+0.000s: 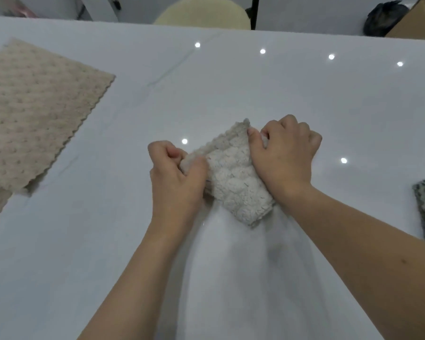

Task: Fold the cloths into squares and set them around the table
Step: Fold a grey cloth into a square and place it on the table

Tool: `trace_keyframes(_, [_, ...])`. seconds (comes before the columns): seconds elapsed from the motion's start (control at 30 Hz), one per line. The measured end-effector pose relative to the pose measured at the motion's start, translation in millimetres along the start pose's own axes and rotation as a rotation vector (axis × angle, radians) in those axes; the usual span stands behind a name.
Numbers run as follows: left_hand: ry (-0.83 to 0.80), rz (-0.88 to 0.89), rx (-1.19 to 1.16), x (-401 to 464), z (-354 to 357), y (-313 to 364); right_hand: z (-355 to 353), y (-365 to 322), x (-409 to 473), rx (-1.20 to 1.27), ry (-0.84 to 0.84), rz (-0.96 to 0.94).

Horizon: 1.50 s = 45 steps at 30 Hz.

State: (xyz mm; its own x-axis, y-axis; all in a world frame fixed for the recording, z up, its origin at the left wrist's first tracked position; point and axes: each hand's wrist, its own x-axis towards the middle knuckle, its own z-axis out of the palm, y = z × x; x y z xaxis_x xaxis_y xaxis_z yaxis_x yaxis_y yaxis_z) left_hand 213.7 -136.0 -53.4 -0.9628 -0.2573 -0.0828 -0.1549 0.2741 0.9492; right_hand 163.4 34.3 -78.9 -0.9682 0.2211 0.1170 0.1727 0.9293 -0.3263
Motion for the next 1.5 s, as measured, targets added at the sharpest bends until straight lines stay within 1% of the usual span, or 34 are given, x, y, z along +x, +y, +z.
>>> trace_keyframes(0.07, [0.085,-0.014,-0.081,-11.6,3.3,2.9,-1.0,0.3,-0.4,0.013,-0.007,-0.016])
trace_keyframes(0.17, [0.180,-0.112,-0.066,-1.2,0.2,6.1,-1.1,0.3,-0.2,0.014,-0.018,-0.041])
trace_keyframes(0.27, [0.373,-0.201,-0.057,22.8,-21.1,11.7,-1.1,1.4,1.2,0.010,-0.018,-0.040])
trace_keyframes(0.3, [0.394,-0.204,-0.040,25.3,-30.4,12.7,-1.0,1.2,1.6,0.010,-0.016,-0.039])
trace_keyframes(0.33, [0.356,-0.170,-0.003,22.1,-36.1,14.5,-1.0,1.1,2.1,0.006,-0.015,-0.037])
trace_keyframes(0.37, [0.259,-0.104,0.058,12.3,-36.8,15.9,-1.0,1.2,2.4,0.007,-0.015,-0.038])
trace_keyframes(0.4, [0.120,-0.014,0.149,-2.9,-32.3,16.0,-1.0,1.2,2.5,0.011,-0.015,-0.037])
trace_keyframes(0.47, [-0.148,0.227,0.384,-38.5,-11.1,18.5,-1.0,0.7,2.6,0.021,-0.009,-0.034])
trace_keyframes(0.5, [-0.211,0.337,0.496,-52.3,0.0,12.9,-0.8,0.5,2.7,0.023,-0.006,-0.033])
trace_keyframes(0.53, [-0.210,0.408,0.580,-61.9,9.9,6.2,-0.9,0.8,2.7,0.021,-0.004,-0.031])
trace_keyframes(0.57, [-0.182,0.433,0.627,-66.7,17.2,0.0,-0.4,1.4,2.7,0.019,-0.003,-0.029])
trace_keyframes(0.7, [-0.072,0.409,0.768,-66.7,28.3,-12.2,1.1,1.4,3.1,0.038,0.008,-0.019])
trace_keyframes(0.83, [-0.036,0.374,0.842,-68.5,42.3,-7.2,2.5,1.5,3.7,0.057,0.014,-0.007])
trace_keyframes(0.93, [-0.046,0.327,0.882,-67.8,41.7,-6.7,2.1,1.0,4.2,0.051,0.014,0.001])
trace_keyframes(1.1, [-0.181,0.270,0.997,-65.8,33.3,-1.4,0.8,-2.5,3.8,0.040,0.013,0.017])
trace_keyframes(1.2, [-0.243,0.195,0.979,-63.0,34.8,5.0,1.5,-2.1,3.4,0.045,0.015,0.016])
trace_keyframes(1.37, [-0.353,0.130,0.968,-63.7,33.2,12.0,1.7,-0.9,3.9,0.065,0.021,0.017])
trace_keyframes(1.43, [-0.449,0.091,0.971,-71.4,27.3,12.1,2.7,-0.6,4.1,0.065,0.026,0.012])
trace_keyframes(1.5, [-0.543,0.101,1.014,-83.2,12.5,8.5,3.1,-0.8,4.5,0.064,0.027,0.015])
